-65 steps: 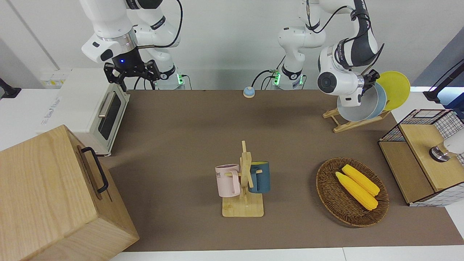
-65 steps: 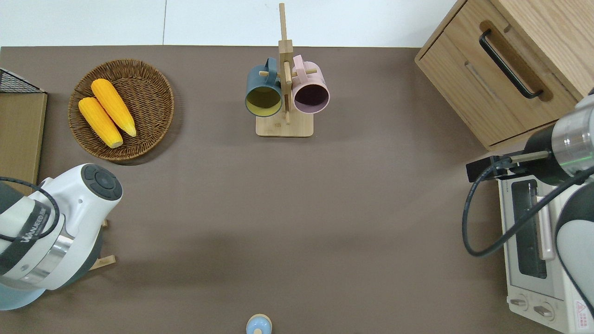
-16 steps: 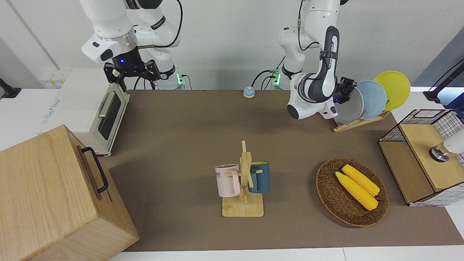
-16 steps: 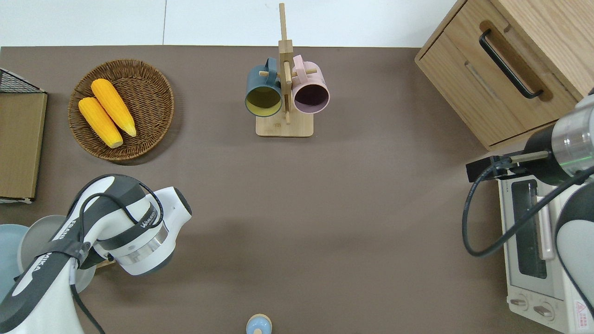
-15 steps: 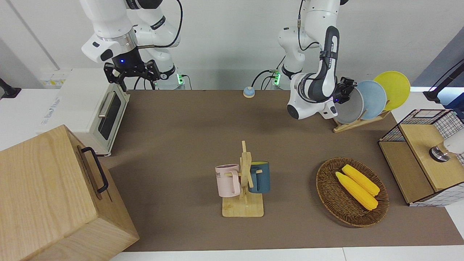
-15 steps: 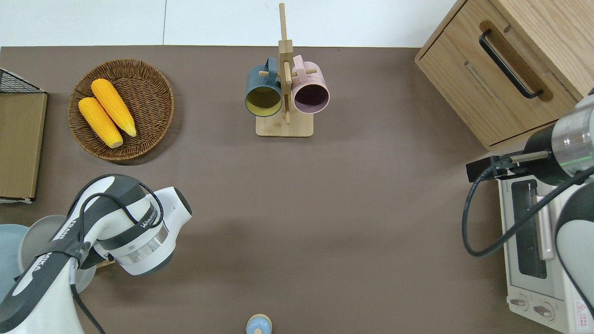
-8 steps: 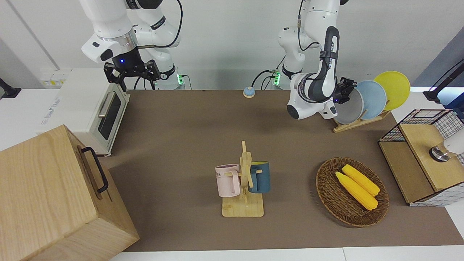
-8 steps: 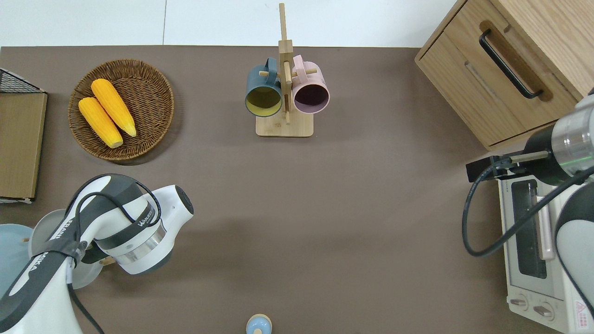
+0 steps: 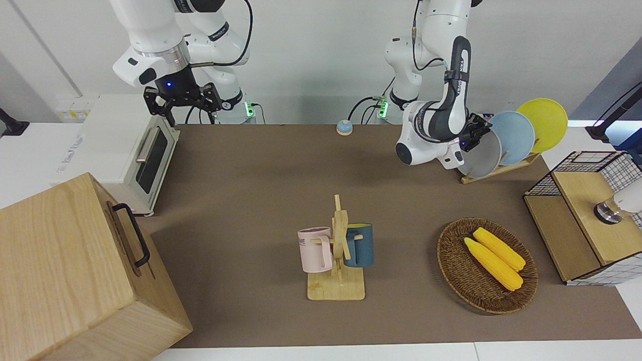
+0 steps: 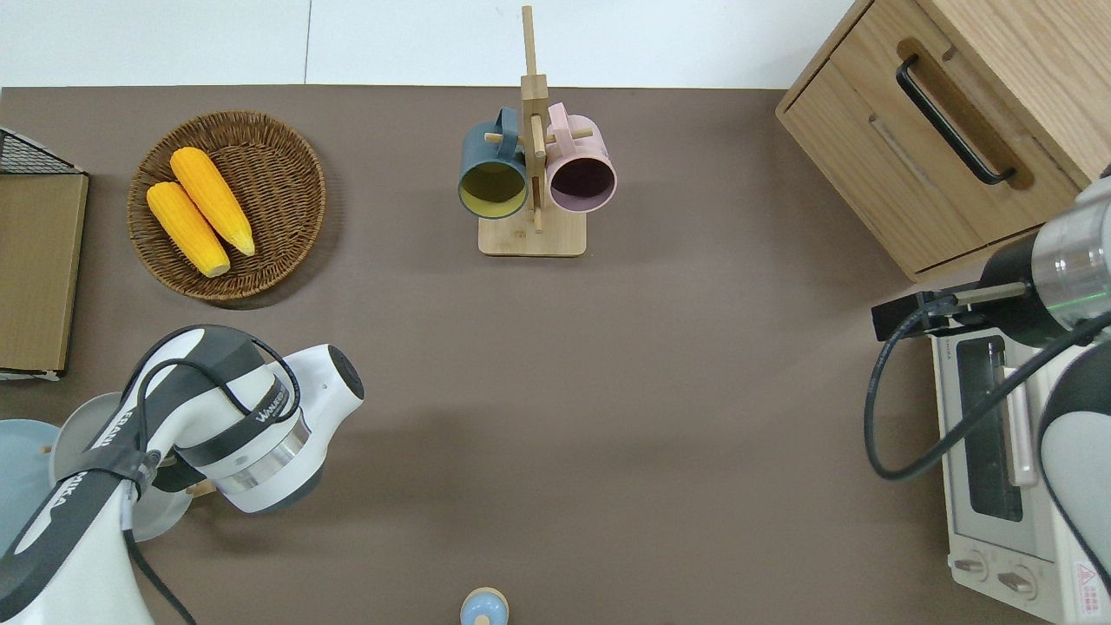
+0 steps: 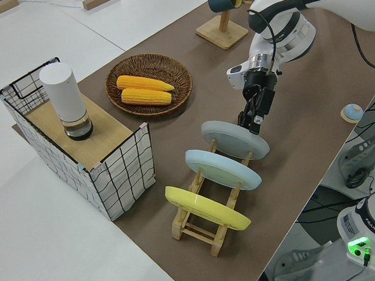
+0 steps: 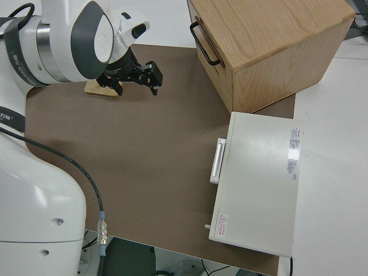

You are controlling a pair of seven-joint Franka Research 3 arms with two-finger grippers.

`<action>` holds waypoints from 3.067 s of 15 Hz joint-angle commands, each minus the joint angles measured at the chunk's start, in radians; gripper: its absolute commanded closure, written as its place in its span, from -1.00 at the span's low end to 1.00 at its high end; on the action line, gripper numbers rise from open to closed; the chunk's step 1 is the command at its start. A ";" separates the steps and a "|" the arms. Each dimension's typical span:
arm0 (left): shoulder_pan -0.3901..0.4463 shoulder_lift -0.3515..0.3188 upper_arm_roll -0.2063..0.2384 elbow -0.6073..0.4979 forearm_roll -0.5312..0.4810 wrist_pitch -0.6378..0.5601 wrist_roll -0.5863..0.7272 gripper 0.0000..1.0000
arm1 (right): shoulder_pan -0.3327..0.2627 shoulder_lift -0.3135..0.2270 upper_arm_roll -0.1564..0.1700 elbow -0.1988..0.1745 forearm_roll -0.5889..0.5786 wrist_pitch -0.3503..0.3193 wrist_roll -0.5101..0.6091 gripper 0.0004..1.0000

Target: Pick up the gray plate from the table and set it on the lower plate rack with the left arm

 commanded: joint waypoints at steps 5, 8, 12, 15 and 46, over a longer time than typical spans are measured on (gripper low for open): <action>-0.013 -0.047 -0.010 0.185 -0.142 0.006 0.140 -0.98 | -0.019 -0.003 0.017 0.009 -0.001 -0.013 0.012 -0.97; -0.011 -0.085 -0.032 0.262 -0.224 0.006 0.226 -0.98 | -0.019 -0.003 0.017 0.009 -0.001 -0.014 0.012 -0.97; -0.011 -0.125 -0.039 0.319 -0.336 0.030 0.318 -0.97 | -0.019 -0.003 0.017 0.009 -0.001 -0.014 0.012 -0.97; -0.013 -0.144 -0.053 0.333 -0.427 0.140 0.325 -0.97 | -0.019 -0.001 0.017 0.009 -0.001 -0.013 0.012 -0.97; 0.018 -0.295 0.330 0.488 -0.995 0.287 1.354 -0.98 | -0.019 -0.001 0.017 0.009 -0.001 -0.014 0.012 -0.97</action>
